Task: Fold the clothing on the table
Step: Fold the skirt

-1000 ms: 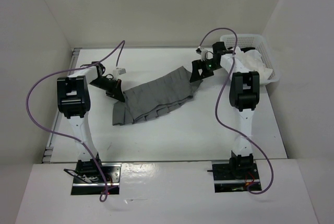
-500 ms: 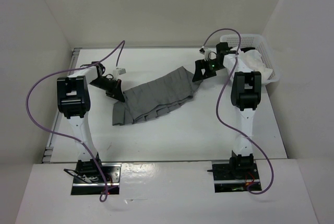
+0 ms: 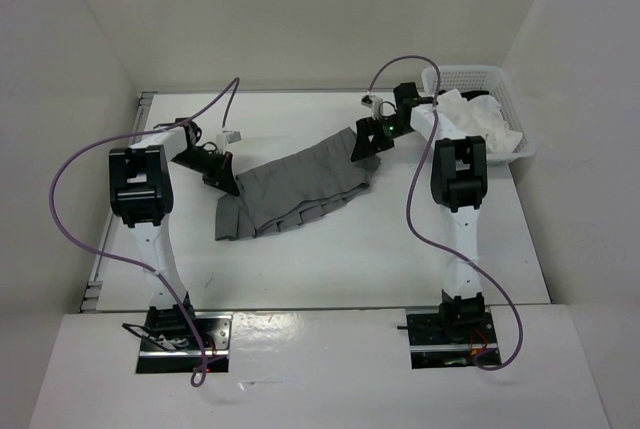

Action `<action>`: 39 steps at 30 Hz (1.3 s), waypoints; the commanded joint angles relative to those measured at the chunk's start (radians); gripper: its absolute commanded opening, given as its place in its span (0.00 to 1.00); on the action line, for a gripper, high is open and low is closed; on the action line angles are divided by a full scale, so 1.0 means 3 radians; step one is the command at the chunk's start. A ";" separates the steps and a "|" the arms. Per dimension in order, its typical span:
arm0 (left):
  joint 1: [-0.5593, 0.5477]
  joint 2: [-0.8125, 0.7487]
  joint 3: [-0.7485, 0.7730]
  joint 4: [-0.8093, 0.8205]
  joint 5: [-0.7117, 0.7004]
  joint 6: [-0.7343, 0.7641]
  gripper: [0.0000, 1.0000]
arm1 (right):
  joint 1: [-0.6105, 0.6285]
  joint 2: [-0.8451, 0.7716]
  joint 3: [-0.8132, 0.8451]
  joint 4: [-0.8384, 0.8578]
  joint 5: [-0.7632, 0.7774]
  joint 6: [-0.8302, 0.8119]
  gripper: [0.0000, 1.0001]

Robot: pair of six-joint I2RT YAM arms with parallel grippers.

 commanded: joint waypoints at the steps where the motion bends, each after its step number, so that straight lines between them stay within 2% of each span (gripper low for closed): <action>1: 0.0010 -0.0005 -0.0107 0.0039 -0.0307 0.0107 0.00 | 0.0030 0.0154 0.0055 -0.0202 -0.0008 -0.0049 0.96; 2: 0.0010 -0.0005 -0.0107 0.0039 -0.0307 0.0107 0.00 | 0.0030 0.0154 0.0055 -0.0202 0.0027 -0.0049 0.94; 5: 0.0010 -0.0005 -0.0107 0.0039 -0.0307 0.0107 0.00 | 0.0030 0.0154 0.0024 -0.0202 0.0058 -0.0049 0.76; 6: 0.0010 -0.0005 -0.0138 0.0039 -0.0307 0.0107 0.00 | 0.0030 0.0154 0.0024 -0.0202 0.0094 -0.0049 0.61; 9: 0.0010 -0.0005 -0.0138 0.0069 -0.0307 0.0107 0.00 | 0.0060 0.0154 0.0024 -0.0202 0.0094 -0.0019 0.38; 10: 0.0010 -0.0005 -0.0138 0.0069 -0.0307 0.0107 0.00 | 0.0060 0.0154 0.0024 -0.0202 0.0094 -0.0019 0.24; 14: 0.0010 -0.0005 -0.0138 0.0069 -0.0307 0.0107 0.00 | 0.0060 0.0154 0.0024 -0.0202 0.0094 -0.0019 0.02; 18: 0.0010 -0.0005 -0.0138 0.0069 -0.0307 0.0107 0.00 | 0.0060 0.0154 0.0024 -0.0202 0.0094 -0.0019 0.00; 25: 0.0010 -0.0005 -0.0138 0.0100 -0.0307 0.0046 0.00 | 0.0122 -0.0183 0.0085 -0.0121 0.0579 0.0124 0.00; 32: 0.0010 -0.0005 -0.0108 0.0136 -0.0307 -0.0087 0.00 | 0.0597 -0.0638 0.0412 -0.0361 0.1473 0.0252 0.00; 39: 0.0010 -0.0036 -0.0107 0.0167 -0.0307 -0.0184 0.00 | 0.1190 -0.0680 0.1010 -0.0790 0.1766 0.0370 0.00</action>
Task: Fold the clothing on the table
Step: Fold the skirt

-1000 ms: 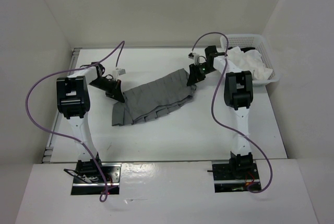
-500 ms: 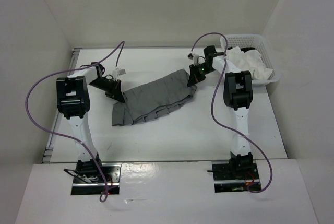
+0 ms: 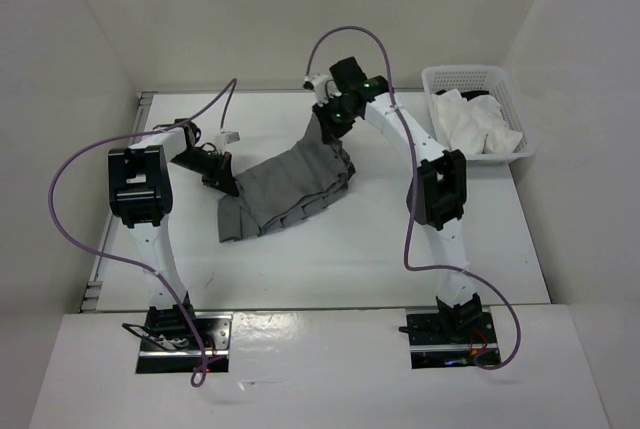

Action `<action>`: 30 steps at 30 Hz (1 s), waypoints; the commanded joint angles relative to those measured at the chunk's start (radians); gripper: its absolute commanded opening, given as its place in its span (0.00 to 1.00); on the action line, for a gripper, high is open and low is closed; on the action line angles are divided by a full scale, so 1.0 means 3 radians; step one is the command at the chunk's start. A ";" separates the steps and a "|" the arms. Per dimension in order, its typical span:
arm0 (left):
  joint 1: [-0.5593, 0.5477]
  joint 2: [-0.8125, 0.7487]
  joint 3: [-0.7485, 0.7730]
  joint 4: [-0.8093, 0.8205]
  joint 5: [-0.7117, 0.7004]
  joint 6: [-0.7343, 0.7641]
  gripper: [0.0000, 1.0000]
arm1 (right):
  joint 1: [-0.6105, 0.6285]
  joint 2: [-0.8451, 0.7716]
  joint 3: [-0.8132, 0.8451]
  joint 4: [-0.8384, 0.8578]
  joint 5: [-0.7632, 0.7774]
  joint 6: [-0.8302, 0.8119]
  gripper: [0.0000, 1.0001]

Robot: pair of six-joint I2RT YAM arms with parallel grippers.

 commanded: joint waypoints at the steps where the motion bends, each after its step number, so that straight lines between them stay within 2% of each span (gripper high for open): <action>1: 0.0010 -0.0017 -0.0064 0.0127 -0.0293 0.0007 0.00 | 0.0278 -0.0154 0.0442 -0.0392 0.0182 0.0122 0.00; 3: 0.0010 -0.0017 -0.0064 0.0127 -0.0293 -0.0029 0.00 | 0.0396 0.0050 0.0958 -0.0744 0.0182 0.0153 0.00; 4: 0.0010 -0.0017 -0.0064 0.0127 -0.0293 -0.0029 0.00 | 0.0518 0.0147 0.1400 -0.0877 0.0182 0.0188 0.00; 5: 0.0010 -0.0017 -0.0064 0.0127 -0.0293 -0.0029 0.00 | 0.0575 0.0401 0.1673 -0.1208 0.0182 0.0189 0.00; 6: 0.0010 -0.0017 -0.0064 0.0127 -0.0293 -0.0029 0.00 | 0.0642 0.0439 0.1838 -0.1211 0.0182 0.0189 0.00; 7: 0.0010 -0.0017 -0.0034 0.0127 -0.0293 -0.0059 0.00 | 0.0708 0.0404 0.1687 -0.1125 0.0182 0.0224 0.00; 12: 0.0010 -0.0048 -0.0033 0.0158 -0.0293 -0.0060 0.00 | 0.1153 0.0633 0.1834 -0.1170 0.0217 0.0281 0.00; 15: 0.0010 -0.0078 -0.0064 0.0158 -0.0293 -0.0060 0.00 | 0.1352 0.0730 0.1834 -0.1109 0.0432 0.0372 0.00; 22: 0.0010 -0.0139 -0.0130 0.0158 -0.0293 -0.0090 0.00 | 0.1486 0.1165 0.1992 -0.1038 0.0667 0.0546 0.00; 30: 0.0010 -0.0170 -0.0161 0.0158 -0.0231 -0.0121 0.00 | 0.1583 0.1242 0.2309 -0.0889 0.0626 0.0685 0.00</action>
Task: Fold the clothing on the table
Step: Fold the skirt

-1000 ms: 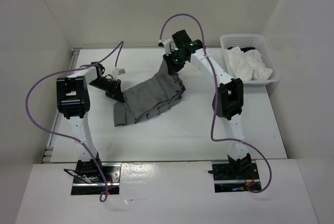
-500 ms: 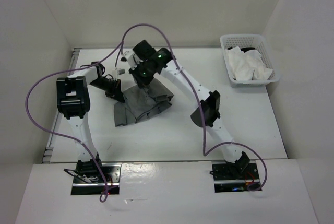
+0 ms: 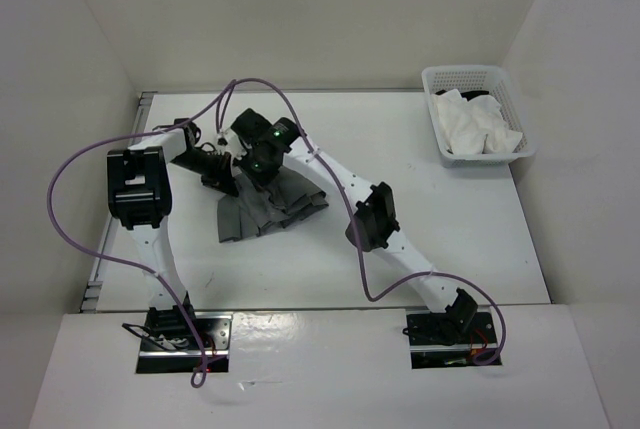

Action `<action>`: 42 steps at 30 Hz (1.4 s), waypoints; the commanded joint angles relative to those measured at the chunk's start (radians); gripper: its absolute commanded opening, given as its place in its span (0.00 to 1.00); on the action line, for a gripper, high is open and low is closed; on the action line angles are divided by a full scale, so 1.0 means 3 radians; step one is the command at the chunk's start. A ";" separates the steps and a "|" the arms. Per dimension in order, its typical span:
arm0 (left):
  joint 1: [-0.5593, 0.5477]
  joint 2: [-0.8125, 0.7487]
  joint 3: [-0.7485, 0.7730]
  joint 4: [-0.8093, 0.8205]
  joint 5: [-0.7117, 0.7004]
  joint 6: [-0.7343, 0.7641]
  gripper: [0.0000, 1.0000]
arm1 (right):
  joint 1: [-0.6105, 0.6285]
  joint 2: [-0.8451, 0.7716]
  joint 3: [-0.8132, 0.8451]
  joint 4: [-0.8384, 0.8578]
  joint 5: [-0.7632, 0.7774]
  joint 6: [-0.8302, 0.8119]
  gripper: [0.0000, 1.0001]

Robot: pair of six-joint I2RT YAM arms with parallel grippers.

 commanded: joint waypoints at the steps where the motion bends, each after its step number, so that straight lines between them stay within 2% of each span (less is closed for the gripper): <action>1: 0.0010 -0.0083 -0.0068 0.0046 -0.0153 0.0043 0.00 | 0.0047 -0.0097 0.0313 0.0146 0.0002 0.0148 0.00; 22: -0.0086 -0.0144 -0.0130 0.0138 -0.0153 -0.0049 0.00 | 0.0185 0.0061 0.0686 0.0402 -0.0387 0.0373 0.02; 23: -0.0087 -0.0144 -0.0130 0.0138 -0.0153 -0.0049 0.00 | 0.0215 0.0062 0.0722 0.0402 -0.0387 0.0373 0.17; 25: -0.0087 -0.0175 -0.0130 0.0138 -0.0153 -0.0049 0.00 | 0.0216 0.0092 0.0758 0.0371 -0.0478 0.0373 0.30; 26: -0.0087 -0.0175 -0.0130 0.0138 -0.0153 -0.0049 0.00 | 0.0216 0.0092 0.0758 0.0371 -0.0479 0.0373 0.59; 27: -0.0087 -0.0175 -0.0130 0.0138 -0.0153 -0.0049 0.00 | 0.0216 0.0092 0.0794 0.0371 -0.0509 0.0373 0.69; 33: -0.0087 -0.0205 -0.0130 0.0138 -0.0183 -0.0080 0.00 | 0.0216 -0.0004 0.0830 0.0269 -0.0632 0.0302 0.89; 37: -0.0056 -0.0241 -0.0130 0.0138 -0.0183 -0.0080 0.01 | 0.0216 -0.0198 0.0759 0.0157 -0.0632 0.0164 0.92; 38: 0.0000 -0.0272 -0.0130 0.0138 -0.0183 -0.0080 0.06 | 0.0216 -0.0250 0.0692 0.0126 -0.0632 0.0123 0.92; 42: 0.0296 -0.0419 -0.0063 -0.0081 -0.0183 0.0099 0.36 | 0.0139 -0.0556 0.0421 0.0090 -0.0602 0.0005 0.93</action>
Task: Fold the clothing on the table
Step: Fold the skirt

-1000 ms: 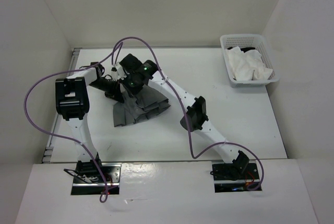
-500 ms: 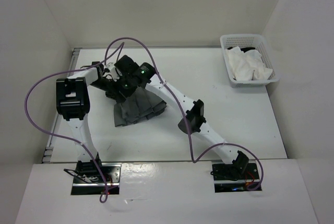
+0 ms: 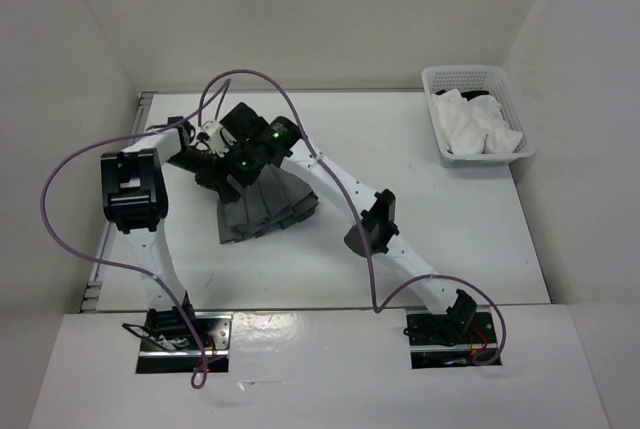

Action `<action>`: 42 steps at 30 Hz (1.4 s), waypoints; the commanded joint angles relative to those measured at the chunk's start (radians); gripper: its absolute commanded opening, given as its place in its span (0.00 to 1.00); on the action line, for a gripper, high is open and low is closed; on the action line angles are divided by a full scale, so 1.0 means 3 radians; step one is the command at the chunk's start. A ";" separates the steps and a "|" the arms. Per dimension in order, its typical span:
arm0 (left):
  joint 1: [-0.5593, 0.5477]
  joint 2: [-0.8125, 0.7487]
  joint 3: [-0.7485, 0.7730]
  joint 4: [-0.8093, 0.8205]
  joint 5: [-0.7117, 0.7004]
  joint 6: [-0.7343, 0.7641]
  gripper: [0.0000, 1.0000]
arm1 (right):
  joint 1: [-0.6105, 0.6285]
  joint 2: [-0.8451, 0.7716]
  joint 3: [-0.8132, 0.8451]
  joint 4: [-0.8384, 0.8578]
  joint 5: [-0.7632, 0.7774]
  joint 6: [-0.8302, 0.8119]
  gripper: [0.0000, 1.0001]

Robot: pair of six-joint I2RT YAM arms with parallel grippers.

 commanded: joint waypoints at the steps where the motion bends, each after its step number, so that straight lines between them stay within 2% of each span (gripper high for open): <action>1: 0.0351 -0.0321 0.0052 -0.0200 -0.0065 0.0171 0.39 | -0.0083 -0.0542 -0.0132 -0.0051 -0.0027 -0.0175 0.93; 5: 0.0898 -0.0749 0.0175 -0.0446 -0.0182 0.0402 0.58 | -0.0242 -0.1017 -0.0526 -0.0082 0.0075 -0.0247 0.94; 6: 0.1096 -0.0842 0.0175 -0.0486 -0.0218 0.0437 0.66 | -0.0283 -0.1089 -0.0587 -0.0082 0.0111 -0.0247 0.94; 8: 0.1200 -0.1132 0.0206 -0.0487 -0.0300 0.0468 0.70 | -0.0431 -0.1277 -0.0751 -0.0153 0.0167 -0.0313 0.94; 10: 0.1155 -0.1317 0.0130 -0.0487 -0.0199 0.0468 0.79 | -0.0619 -0.1370 -0.0919 -0.0189 0.0204 -0.0314 0.94; 12: 0.0977 -0.1497 0.0099 -0.0527 -0.0015 0.0468 0.83 | -0.0763 -0.1493 -0.1073 -0.0189 0.0158 -0.0344 0.94; 15: 0.0747 -0.1457 0.0099 -0.0762 0.0470 0.0539 0.87 | -0.0963 -0.1758 -0.1660 0.0070 0.0127 -0.0375 0.94; 16: 0.0715 -0.1350 0.0185 -0.0915 0.0593 0.0661 0.87 | -0.0999 -0.1850 -0.2117 0.0188 0.0167 -0.0375 0.94; 18: 0.0684 -0.1207 0.0272 -0.1120 0.0941 0.0841 0.89 | -0.1035 -0.2191 -0.2636 0.0631 0.0249 -0.0375 0.96; 19: 0.0649 -0.1024 0.0328 -0.1379 0.1053 0.1090 0.90 | -0.1035 -0.2300 -0.3099 0.0766 0.0406 -0.0375 0.96; 21: 0.0649 -0.0813 0.0497 -0.1611 0.1329 0.1286 0.90 | -0.1035 -0.2479 -0.3445 0.0945 0.0449 -0.0406 0.97; 24: 0.0649 -0.0516 0.0498 -0.1612 0.1412 0.1368 0.90 | -0.1070 -0.2735 -0.4027 0.1145 0.0531 -0.0406 0.98; 29: 0.0649 -0.0010 0.0498 -0.1612 0.1560 0.1542 0.90 | -0.1198 -0.2976 -0.4473 0.1329 0.0526 -0.0472 0.98; 36: 0.0613 0.0522 0.0600 -0.1612 0.1591 0.1619 0.90 | -0.1362 -0.2976 -0.4622 0.1401 0.0357 -0.0472 0.98; 39: 0.0613 0.0630 0.0600 -0.1612 0.1520 0.1650 0.90 | -0.1362 -0.2976 -0.4653 0.1432 0.0326 -0.0472 0.98; 42: 0.0694 0.0529 0.0534 -0.1612 0.1448 0.1650 0.90 | -0.1362 -0.2976 -0.4653 0.1432 0.0326 -0.0472 0.98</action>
